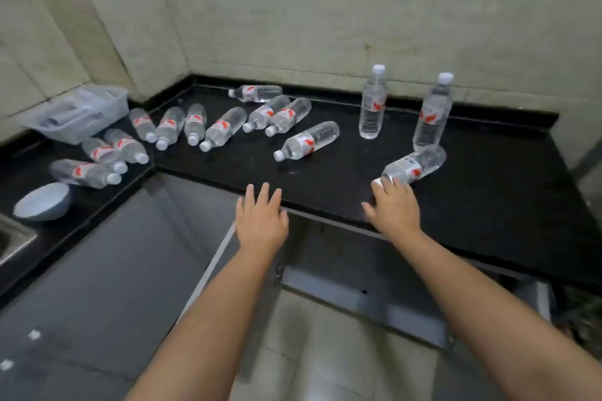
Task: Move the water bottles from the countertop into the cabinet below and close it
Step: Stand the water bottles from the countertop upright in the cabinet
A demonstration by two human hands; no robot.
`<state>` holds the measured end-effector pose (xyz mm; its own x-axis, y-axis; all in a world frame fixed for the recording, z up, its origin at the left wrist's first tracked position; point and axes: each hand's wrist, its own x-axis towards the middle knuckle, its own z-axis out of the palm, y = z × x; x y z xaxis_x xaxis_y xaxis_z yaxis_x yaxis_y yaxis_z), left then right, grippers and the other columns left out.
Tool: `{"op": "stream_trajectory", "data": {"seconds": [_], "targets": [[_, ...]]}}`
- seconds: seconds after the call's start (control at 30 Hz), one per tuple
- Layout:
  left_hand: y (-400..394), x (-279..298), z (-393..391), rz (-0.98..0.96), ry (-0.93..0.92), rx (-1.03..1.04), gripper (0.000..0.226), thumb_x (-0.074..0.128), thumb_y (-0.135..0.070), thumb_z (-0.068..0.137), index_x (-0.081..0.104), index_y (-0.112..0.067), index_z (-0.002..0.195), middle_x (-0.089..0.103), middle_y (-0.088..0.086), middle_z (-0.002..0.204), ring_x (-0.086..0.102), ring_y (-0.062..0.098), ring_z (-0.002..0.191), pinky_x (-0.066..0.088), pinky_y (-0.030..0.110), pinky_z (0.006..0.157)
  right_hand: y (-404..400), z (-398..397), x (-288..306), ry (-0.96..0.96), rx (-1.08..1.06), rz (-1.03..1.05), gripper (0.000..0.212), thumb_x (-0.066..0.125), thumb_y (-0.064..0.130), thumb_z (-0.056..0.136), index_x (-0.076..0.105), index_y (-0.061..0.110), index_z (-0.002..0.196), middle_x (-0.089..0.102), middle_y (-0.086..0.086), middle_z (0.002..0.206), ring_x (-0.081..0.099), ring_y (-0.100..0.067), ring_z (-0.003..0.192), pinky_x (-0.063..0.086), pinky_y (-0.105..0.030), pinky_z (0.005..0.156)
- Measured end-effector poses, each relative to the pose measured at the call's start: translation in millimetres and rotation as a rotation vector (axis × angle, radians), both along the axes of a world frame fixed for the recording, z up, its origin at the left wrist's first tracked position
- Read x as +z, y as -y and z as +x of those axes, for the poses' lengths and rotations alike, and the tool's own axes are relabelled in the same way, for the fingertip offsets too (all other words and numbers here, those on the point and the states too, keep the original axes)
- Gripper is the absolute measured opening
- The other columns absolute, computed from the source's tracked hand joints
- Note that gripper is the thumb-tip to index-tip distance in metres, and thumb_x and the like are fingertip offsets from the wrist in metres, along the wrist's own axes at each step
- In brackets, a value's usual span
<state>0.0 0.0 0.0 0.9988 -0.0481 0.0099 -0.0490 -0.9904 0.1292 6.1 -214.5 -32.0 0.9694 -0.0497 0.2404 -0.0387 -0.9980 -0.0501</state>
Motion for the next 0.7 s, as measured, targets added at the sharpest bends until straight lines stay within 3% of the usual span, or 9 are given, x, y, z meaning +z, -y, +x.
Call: {"op": "stream_trajectory", "data": {"seconds": [0.07,0.17,0.27,0.37,0.43,0.57,0.7], "targets": [[6.3,-7.0,28.2,0.005,-0.025,-0.03,0.051,0.033,-0.033,0.1,0.021,-0.023,0.149,0.014,0.0,0.16,0.005,0.026,0.149,0.01,0.039,0.121,19.1,15.2,-1.0,-0.007,-0.054,0.026,0.047,0.085,0.02,0.055,0.067,0.001,0.095,0.069,-0.019,0.095,0.066,-0.036,0.095,0.054,-0.043,0.082],[15.3,-15.8,74.5,0.022,-0.088,-0.062,0.052,0.031,-0.034,0.1,0.019,-0.023,0.15,0.012,0.0,0.161,0.004,0.026,0.149,0.011,0.039,0.122,40.3,34.1,-6.6,-0.102,-0.122,0.043,0.051,0.065,0.018,0.081,0.049,0.003,0.127,0.051,-0.017,0.133,0.04,-0.034,0.131,0.032,-0.046,0.109],[22.5,-24.4,121.3,0.044,-0.095,-0.091,0.052,0.032,-0.034,0.1,0.02,-0.023,0.149,0.013,0.0,0.16,0.005,0.025,0.149,0.012,0.039,0.122,52.9,62.8,-10.0,-0.127,-0.155,-0.051,0.053,0.073,0.015,0.073,0.054,0.003,0.121,0.055,-0.017,0.13,0.043,-0.035,0.13,0.038,-0.048,0.106],[31.4,-36.3,171.0,0.045,-0.081,-0.119,0.052,0.036,-0.033,0.099,0.024,-0.021,0.148,0.018,0.001,0.159,0.008,0.026,0.149,0.015,0.04,0.121,64.7,93.1,-15.2,-0.333,-0.145,-0.057,0.056,0.05,0.007,0.088,0.029,0.011,0.14,0.026,-0.009,0.151,0.014,-0.028,0.144,0.013,-0.041,0.118],[40.5,-45.2,203.6,0.049,-0.083,-0.157,0.053,0.038,-0.033,0.098,0.025,-0.018,0.148,0.02,0.004,0.158,0.011,0.027,0.148,0.017,0.04,0.12,74.0,116.4,-20.5,-0.444,-0.135,-0.129,0.061,0.049,0.006,0.09,0.02,0.016,0.143,0.013,-0.005,0.156,0.004,-0.025,0.146,0.008,-0.04,0.12],[55.4,-63.8,262.2,-0.013,-0.104,-0.183,0.058,0.045,-0.03,0.096,0.023,-0.014,0.148,0.021,0.008,0.158,0.013,0.028,0.147,0.021,0.041,0.118,83.9,155.6,-29.9,-0.639,-0.078,-0.236,0.069,0.048,0.008,0.092,0.009,0.023,0.147,0.002,-0.002,0.159,0.003,-0.026,0.146,0.017,-0.04,0.117],[55.9,-80.5,306.0,-0.015,-0.13,-0.155,0.066,0.049,-0.028,0.094,0.017,-0.008,0.148,0.02,0.008,0.158,0.018,0.026,0.146,0.023,0.041,0.117,88.6,170.6,-24.5,-0.656,-0.012,-0.348,0.064,0.05,0.012,0.092,0.017,0.026,0.145,0.025,-0.001,0.152,0.021,-0.026,0.138,0.031,-0.038,0.106]]}}
